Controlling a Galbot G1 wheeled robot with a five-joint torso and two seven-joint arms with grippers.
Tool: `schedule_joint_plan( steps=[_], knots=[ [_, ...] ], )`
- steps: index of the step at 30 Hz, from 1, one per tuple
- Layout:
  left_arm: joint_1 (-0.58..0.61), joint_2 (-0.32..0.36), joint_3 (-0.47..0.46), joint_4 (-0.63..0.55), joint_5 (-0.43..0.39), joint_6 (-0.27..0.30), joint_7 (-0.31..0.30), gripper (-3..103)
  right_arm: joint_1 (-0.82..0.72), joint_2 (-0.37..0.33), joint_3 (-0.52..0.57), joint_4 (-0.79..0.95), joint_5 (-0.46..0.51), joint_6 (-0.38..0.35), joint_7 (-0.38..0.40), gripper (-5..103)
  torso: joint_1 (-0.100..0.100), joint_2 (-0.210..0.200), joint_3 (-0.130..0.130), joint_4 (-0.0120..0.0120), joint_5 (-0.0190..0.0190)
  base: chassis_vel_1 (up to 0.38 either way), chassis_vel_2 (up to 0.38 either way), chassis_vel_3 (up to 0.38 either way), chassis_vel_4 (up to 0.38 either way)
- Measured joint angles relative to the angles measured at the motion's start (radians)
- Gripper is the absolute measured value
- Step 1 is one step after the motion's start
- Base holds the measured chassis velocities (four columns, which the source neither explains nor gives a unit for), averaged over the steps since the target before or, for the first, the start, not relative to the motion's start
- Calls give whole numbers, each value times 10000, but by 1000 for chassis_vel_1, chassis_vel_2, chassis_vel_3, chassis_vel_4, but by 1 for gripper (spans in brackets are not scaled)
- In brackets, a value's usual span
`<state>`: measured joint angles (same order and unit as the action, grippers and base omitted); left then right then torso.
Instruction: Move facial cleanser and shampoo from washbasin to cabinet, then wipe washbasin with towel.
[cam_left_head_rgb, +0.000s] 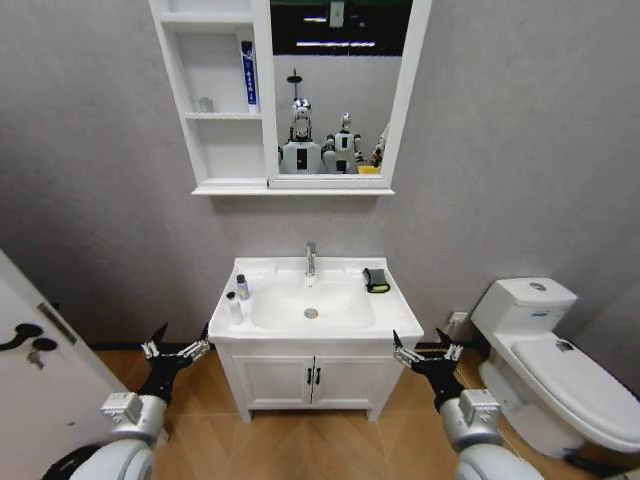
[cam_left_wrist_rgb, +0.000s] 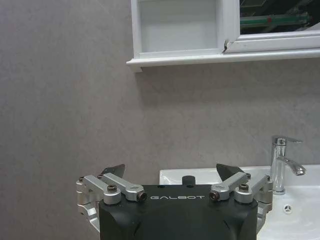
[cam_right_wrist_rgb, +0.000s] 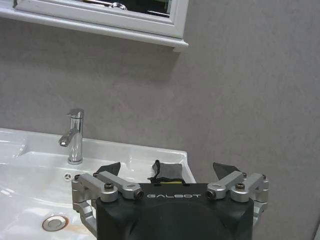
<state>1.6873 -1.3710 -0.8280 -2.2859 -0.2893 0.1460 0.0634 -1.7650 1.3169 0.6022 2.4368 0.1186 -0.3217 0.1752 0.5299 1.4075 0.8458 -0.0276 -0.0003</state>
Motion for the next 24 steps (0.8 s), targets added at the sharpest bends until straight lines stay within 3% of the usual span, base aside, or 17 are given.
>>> schedule_joint_plan(
  steps=[11, 24],
  knots=[
    [-224, 13, 102, 384, -14, 18, -101, 100, 194, -59, 82, -314, 109, 8, 131, 100, -18, 6, -5, -1, 4, -76, 68, 28, -47],
    [-1603, 267, 1034, 2316, 252, 302, -344, 100, 662, -275, 278, -748, 447, -16, 268, 100, -5, 3, -1, -1, 5, 24, -25, -15, 23]
  ],
)
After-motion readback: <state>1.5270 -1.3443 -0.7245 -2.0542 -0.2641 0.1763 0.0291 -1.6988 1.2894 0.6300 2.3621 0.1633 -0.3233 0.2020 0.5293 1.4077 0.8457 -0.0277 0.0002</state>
